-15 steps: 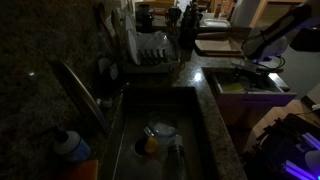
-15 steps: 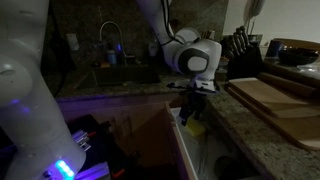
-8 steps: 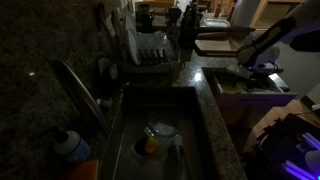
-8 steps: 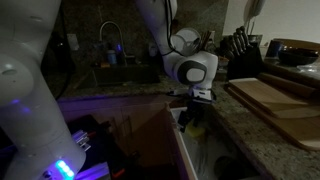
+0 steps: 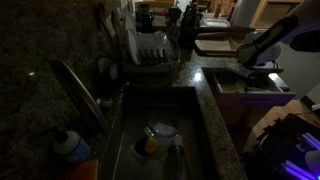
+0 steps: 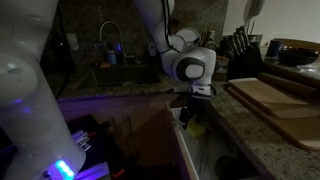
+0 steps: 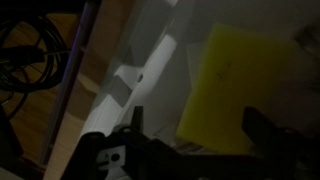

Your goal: Take the kitchen sponge out of the drawer and put it on the side of the sink

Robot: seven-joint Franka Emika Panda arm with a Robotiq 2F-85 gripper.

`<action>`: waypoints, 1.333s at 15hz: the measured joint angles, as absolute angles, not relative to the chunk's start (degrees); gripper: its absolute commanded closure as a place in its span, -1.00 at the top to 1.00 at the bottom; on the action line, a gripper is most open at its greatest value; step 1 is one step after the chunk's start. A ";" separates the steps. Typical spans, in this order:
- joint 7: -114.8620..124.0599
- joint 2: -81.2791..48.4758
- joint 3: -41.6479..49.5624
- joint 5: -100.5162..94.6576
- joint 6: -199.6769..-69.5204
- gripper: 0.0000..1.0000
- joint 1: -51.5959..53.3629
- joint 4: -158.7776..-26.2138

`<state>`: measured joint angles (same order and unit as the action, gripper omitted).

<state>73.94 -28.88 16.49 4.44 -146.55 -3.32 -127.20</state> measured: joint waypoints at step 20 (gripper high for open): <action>83.66 -28.65 19.66 -0.47 -148.70 1.00 0.49 -128.06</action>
<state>83.66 -28.65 19.66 -0.47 -148.70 0.49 -128.06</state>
